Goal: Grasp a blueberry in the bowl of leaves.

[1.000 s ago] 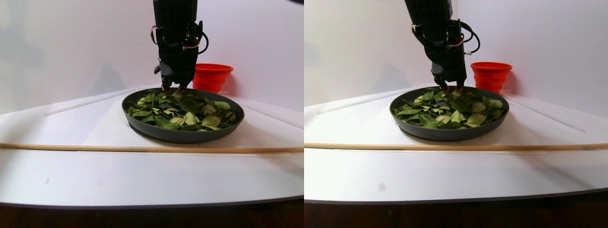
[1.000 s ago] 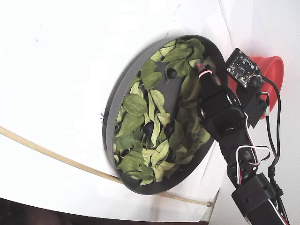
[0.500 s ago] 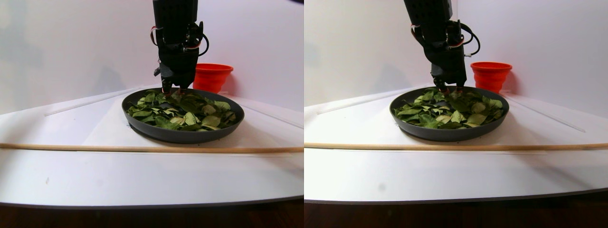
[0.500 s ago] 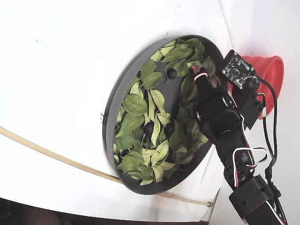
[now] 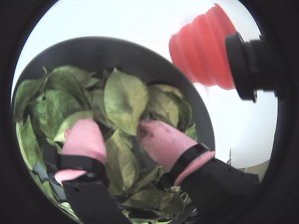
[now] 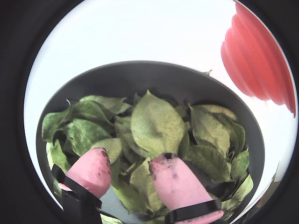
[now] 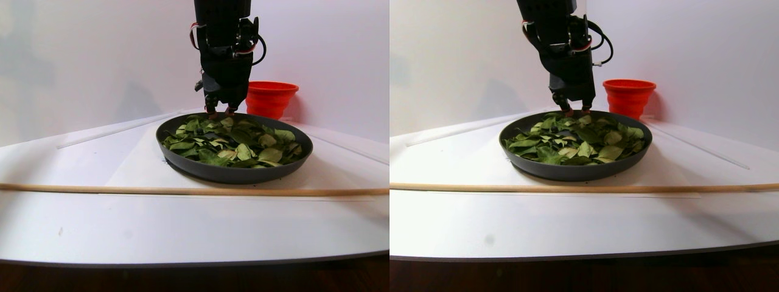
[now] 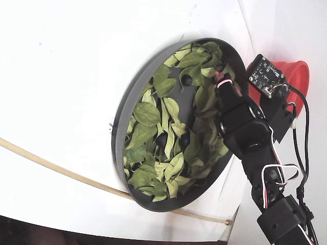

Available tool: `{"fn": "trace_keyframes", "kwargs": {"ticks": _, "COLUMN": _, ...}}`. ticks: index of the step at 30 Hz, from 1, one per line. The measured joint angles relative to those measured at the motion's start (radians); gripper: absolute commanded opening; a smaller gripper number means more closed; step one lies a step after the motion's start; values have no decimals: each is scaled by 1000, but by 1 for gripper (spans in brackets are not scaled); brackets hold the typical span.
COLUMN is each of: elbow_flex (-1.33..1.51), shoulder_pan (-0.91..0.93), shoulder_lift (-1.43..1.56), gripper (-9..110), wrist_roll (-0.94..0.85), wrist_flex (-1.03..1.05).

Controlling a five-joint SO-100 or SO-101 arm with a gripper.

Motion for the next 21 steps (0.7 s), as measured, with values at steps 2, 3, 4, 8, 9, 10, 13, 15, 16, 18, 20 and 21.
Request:
{"fn": "trace_keyframes", "kwargs": {"ticks": 2, "elbow_flex": 11, "shoulder_pan": 0, "shoulder_lift": 14, "gripper": 16, "wrist_roll": -9, "wrist_flex": 0}}
{"fn": "trace_keyframes", "kwargs": {"ticks": 3, "elbow_flex": 15, "shoulder_pan": 0, "shoulder_lift": 21, "gripper": 16, "wrist_roll": -5, "wrist_flex": 0}}
{"fn": "trace_keyframes", "kwargs": {"ticks": 4, "elbow_flex": 20, "shoulder_pan": 0, "shoulder_lift": 28, "gripper": 16, "wrist_roll": -3, "wrist_flex": 0}}
{"fn": "trace_keyframes", "kwargs": {"ticks": 8, "elbow_flex": 37, "shoulder_pan": 0, "shoulder_lift": 57, "gripper": 16, "wrist_roll": 5, "wrist_flex": 2}}
{"fn": "trace_keyframes", "kwargs": {"ticks": 9, "elbow_flex": 41, "shoulder_pan": -3, "shoulder_lift": 63, "gripper": 16, "wrist_roll": 5, "wrist_flex": 6}}
{"fn": "trace_keyframes", "kwargs": {"ticks": 10, "elbow_flex": 44, "shoulder_pan": -5, "shoulder_lift": 67, "gripper": 16, "wrist_roll": 5, "wrist_flex": 9}}
{"fn": "trace_keyframes", "kwargs": {"ticks": 13, "elbow_flex": 61, "shoulder_pan": -11, "shoulder_lift": 86, "gripper": 16, "wrist_roll": 5, "wrist_flex": 11}}
{"fn": "trace_keyframes", "kwargs": {"ticks": 15, "elbow_flex": 72, "shoulder_pan": -14, "shoulder_lift": 101, "gripper": 16, "wrist_roll": 5, "wrist_flex": 21}}
{"fn": "trace_keyframes", "kwargs": {"ticks": 16, "elbow_flex": 78, "shoulder_pan": -14, "shoulder_lift": 107, "gripper": 16, "wrist_roll": 9, "wrist_flex": 23}}
{"fn": "trace_keyframes", "kwargs": {"ticks": 18, "elbow_flex": 87, "shoulder_pan": -15, "shoulder_lift": 121, "gripper": 16, "wrist_roll": 15, "wrist_flex": 23}}
{"fn": "trace_keyframes", "kwargs": {"ticks": 20, "elbow_flex": 92, "shoulder_pan": -20, "shoulder_lift": 132, "gripper": 16, "wrist_roll": 17, "wrist_flex": 29}}
{"fn": "trace_keyframes", "kwargs": {"ticks": 21, "elbow_flex": 97, "shoulder_pan": -23, "shoulder_lift": 137, "gripper": 16, "wrist_roll": 17, "wrist_flex": 29}}
